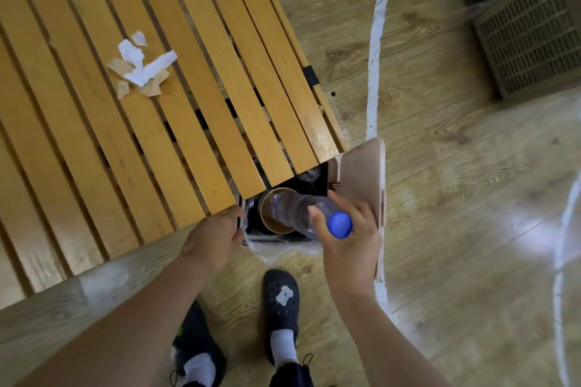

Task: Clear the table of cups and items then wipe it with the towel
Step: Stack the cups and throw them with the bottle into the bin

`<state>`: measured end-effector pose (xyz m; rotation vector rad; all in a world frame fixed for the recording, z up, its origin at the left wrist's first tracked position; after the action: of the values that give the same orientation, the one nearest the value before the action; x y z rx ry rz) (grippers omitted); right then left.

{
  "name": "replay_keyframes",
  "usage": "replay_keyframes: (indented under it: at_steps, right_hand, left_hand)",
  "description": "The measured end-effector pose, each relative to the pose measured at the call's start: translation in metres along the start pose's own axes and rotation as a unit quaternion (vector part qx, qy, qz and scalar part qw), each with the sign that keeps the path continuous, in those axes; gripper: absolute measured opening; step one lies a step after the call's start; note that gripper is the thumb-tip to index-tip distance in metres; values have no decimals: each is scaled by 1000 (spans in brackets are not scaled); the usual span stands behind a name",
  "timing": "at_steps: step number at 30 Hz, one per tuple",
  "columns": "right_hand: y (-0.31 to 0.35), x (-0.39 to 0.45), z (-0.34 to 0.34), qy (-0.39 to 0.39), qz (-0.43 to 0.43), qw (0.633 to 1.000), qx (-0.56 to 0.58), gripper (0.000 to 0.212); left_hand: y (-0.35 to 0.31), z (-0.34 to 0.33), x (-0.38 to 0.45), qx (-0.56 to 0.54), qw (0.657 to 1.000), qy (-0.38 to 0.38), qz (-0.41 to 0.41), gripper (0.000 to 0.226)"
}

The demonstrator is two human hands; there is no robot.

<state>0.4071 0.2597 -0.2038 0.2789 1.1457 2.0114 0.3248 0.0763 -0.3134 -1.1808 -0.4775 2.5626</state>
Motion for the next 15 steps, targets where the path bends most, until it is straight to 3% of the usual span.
replay_keyframes:
  at_steps: [3,8,12,15]
  right_hand:
    - [-7,3,16,-38,-8,999,-16,34]
    - [-5,9,25,-82,-15,996,27,30]
    - [1,14,11,-96,-30,992,72,26]
    - [4,17,-10,-87,-25,991,95,34]
  left_hand:
    - [-4,-7,-5,-22,999,16,-40,46]
    - [-31,-21,0,184,970,-8,-160,52]
    - [-53,-33,14,253,959,63,-110,55]
    - [-53,-39,10,285,950,86,-96,55]
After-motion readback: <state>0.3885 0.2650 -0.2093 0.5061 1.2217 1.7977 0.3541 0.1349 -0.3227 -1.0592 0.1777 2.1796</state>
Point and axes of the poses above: each hand's wrist, its own x-axis towards the middle knuckle, its own z-axis out of the back of the hand, y = z × x, the point moved 1 cm from there along x, towards the middle knuckle, and after that the axes turned 6 degrees about z, right-handed, at the moved point
